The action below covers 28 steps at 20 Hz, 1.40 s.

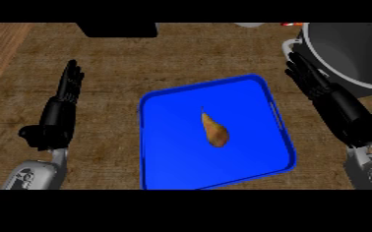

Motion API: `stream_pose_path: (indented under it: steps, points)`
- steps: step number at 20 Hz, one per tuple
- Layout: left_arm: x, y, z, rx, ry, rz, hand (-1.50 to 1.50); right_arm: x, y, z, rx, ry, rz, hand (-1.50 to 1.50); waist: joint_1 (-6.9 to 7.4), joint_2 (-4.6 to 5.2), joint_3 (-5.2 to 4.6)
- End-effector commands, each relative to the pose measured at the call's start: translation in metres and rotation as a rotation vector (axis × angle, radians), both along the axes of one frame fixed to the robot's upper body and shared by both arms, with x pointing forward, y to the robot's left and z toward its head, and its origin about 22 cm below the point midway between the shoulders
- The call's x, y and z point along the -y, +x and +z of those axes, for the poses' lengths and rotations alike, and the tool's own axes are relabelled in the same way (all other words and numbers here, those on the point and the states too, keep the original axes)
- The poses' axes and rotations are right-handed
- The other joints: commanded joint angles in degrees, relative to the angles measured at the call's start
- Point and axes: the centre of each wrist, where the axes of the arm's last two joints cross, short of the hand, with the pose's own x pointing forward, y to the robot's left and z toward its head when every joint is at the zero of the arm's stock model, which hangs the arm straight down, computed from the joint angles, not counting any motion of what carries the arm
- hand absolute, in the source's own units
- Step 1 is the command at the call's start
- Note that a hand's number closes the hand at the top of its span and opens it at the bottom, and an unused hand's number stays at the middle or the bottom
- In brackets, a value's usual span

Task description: Pick the pear from the tray and place it in the pot

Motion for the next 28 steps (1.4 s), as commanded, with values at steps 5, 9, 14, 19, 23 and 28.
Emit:
stream_pose_path:
  steps: [5, 9, 14, 19, 23, 28]
  points:
    - [0.025, -0.013, -0.015, -0.003, -0.113, -0.048, 0.0, -0.011, 0.044, 0.05, 0.399, 0.112, 0.252, 1.5, 2.14, -0.77, -0.5]
    - [0.04, -0.029, -0.032, -0.057, -0.153, -0.058, 0.0, 0.036, 0.04, 0.022, 0.356, -0.357, -0.202, -1.5, 0.87, -0.94, -0.64]
    - [0.045, -0.015, -0.017, -0.058, -0.186, -0.053, 0.0, -0.017, 0.041, -0.043, 0.487, -0.127, 0.049, -1.5, -0.12, -1.16, -0.54]
    - [0.051, -0.025, -0.021, -0.065, -0.188, -0.065, 0.0, -0.041, 0.016, 0.003, 0.499, -0.203, 0.142, -1.5, -0.72, -1.45, -0.61]
    - [0.043, -0.034, -0.021, -0.064, -0.173, -0.045, 0.0, -0.045, 0.018, 0.026, 0.38, -0.478, 0.186, -1.5, -0.71, -1.67, -0.7]
    - [0.039, -0.026, -0.024, -0.064, -0.171, -0.066, 0.0, -0.076, 0.018, 0.028, 0.188, -0.815, 0.367, -1.5, 0.23, -1.39, -0.89]
